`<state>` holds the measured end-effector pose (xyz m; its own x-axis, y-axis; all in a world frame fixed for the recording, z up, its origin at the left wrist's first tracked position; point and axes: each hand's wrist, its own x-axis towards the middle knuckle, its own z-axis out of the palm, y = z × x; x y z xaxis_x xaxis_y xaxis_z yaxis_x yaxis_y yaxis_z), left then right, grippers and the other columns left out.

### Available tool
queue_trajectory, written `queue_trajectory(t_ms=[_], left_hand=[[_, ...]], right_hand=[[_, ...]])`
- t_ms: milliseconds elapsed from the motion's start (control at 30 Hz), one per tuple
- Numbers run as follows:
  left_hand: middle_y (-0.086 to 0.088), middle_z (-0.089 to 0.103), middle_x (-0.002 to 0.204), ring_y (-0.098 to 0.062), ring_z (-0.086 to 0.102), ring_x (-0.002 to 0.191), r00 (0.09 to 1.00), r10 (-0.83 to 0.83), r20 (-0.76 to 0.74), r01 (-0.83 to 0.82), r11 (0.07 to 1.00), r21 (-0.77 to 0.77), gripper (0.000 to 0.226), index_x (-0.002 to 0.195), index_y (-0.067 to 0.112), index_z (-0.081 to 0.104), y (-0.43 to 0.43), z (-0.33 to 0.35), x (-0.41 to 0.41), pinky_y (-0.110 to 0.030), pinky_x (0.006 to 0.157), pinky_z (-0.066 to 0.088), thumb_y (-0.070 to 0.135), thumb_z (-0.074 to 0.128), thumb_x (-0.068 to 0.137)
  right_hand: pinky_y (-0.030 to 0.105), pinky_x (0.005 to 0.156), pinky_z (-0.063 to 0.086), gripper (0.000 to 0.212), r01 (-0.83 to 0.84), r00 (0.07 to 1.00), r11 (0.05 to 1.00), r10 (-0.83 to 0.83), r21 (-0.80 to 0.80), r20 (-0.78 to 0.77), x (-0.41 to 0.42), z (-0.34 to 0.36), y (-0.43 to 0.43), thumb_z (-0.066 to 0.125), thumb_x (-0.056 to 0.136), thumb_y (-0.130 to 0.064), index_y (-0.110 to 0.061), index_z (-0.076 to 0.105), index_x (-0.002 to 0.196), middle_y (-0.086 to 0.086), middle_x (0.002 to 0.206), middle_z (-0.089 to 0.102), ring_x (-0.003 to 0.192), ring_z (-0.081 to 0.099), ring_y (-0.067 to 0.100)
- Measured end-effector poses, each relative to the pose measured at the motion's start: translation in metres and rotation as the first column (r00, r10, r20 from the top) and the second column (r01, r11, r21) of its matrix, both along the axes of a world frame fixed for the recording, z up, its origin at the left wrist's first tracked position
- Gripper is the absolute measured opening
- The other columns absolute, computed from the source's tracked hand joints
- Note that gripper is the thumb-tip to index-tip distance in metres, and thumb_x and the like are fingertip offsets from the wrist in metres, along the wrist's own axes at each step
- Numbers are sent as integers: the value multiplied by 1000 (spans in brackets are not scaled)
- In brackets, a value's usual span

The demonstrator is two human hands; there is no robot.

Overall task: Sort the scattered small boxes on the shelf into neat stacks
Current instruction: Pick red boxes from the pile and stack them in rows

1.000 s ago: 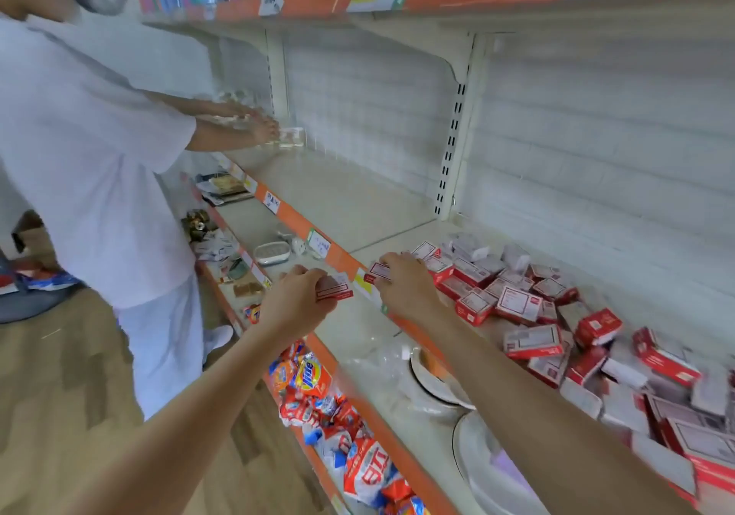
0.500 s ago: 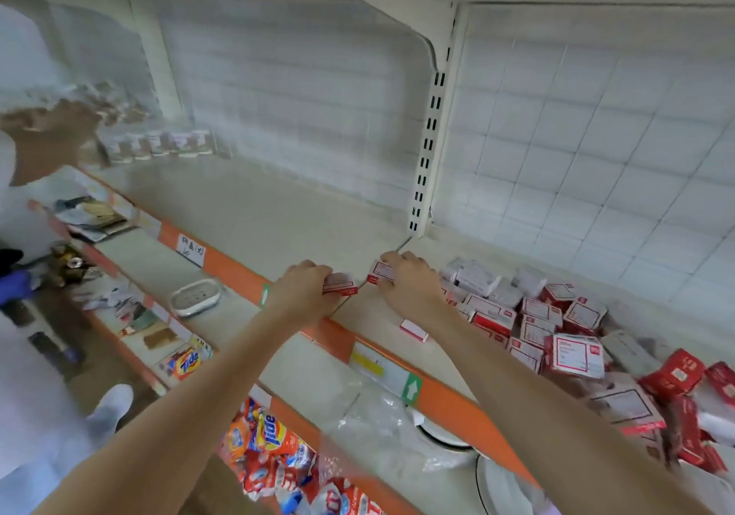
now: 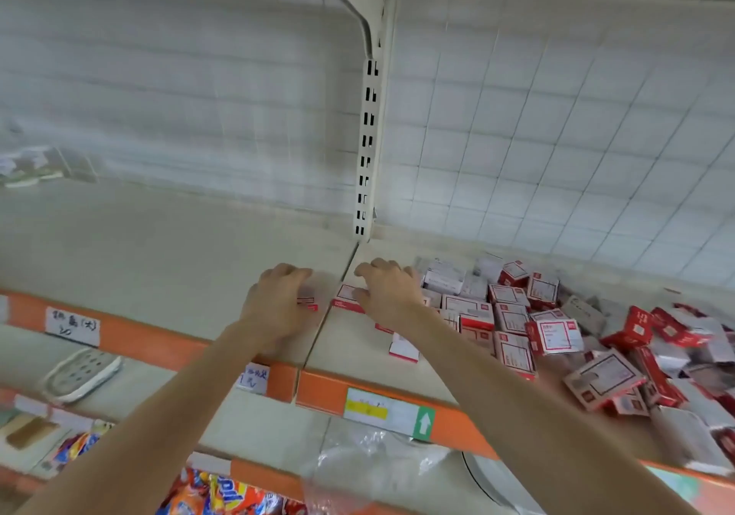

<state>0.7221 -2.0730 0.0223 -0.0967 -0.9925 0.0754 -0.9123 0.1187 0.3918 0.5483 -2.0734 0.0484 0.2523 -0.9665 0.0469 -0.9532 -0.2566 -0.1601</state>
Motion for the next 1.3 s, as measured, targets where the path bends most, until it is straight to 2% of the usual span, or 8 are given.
queue_trajectory(t_ms=[167,300,400,600,800,1033,1167,1300], left_hand=[[-13,46,134,-29,42,123,979,-173,-106,152,972,-180,49,133,9,47,-4,12,-48,-38,101,37,14,55,85],[-10,35,145,-27,37,130,941,-293,-168,284,956,-75,60,143,16,31,1,11,-99,-39,106,33,43,44,91],[-13,21,151,-30,19,139,951,-308,-36,309,949,55,70,147,27,15,5,1,-129,-47,111,20,60,32,88],[-14,24,150,-28,19,140,964,-268,-6,268,964,3,77,145,31,16,6,-15,-155,-48,111,14,72,25,80],[-14,34,139,-32,44,122,968,-248,-27,247,968,-51,84,134,34,38,13,-18,-176,-42,98,41,78,18,65],[-15,22,147,-34,33,131,980,-196,-42,196,981,-8,81,138,39,34,24,-23,-196,-45,103,37,77,22,68],[-17,23,147,-34,33,131,985,-166,-38,166,986,-3,79,137,38,34,32,-19,-202,-45,104,36,76,23,69],[-19,19,149,-36,30,133,989,-132,-60,134,991,17,72,137,39,34,47,-13,-215,-45,105,32,75,31,75]], right_hand=[[40,101,27,35,104,993,988,-97,-111,65,-27,4,6,40,93,-21,-17,51,126,6,129,48,122,37,26],[42,101,26,36,249,968,959,-243,-135,62,-65,9,18,40,93,-25,-18,49,127,5,131,45,125,35,25],[46,104,21,38,363,931,926,-364,-99,17,-95,11,33,38,93,-30,-21,45,129,5,135,39,128,28,26],[65,105,8,46,525,847,849,-516,54,-129,-143,0,63,35,91,-52,-29,42,130,5,148,22,136,15,33],[53,104,19,41,499,866,866,-500,-40,-31,-159,-10,74,36,90,-49,-30,51,123,0,137,41,130,29,26],[48,102,23,43,458,888,883,-460,-102,13,-185,-19,80,36,87,-46,-28,54,121,-2,129,50,126,32,23],[47,101,25,68,421,907,898,-421,-126,26,-193,-21,81,13,72,-52,-27,56,118,-2,125,54,123,36,23],[45,102,24,45,388,921,913,-389,-123,18,-207,-21,84,35,84,-44,-25,56,119,-2,125,54,124,36,23]])
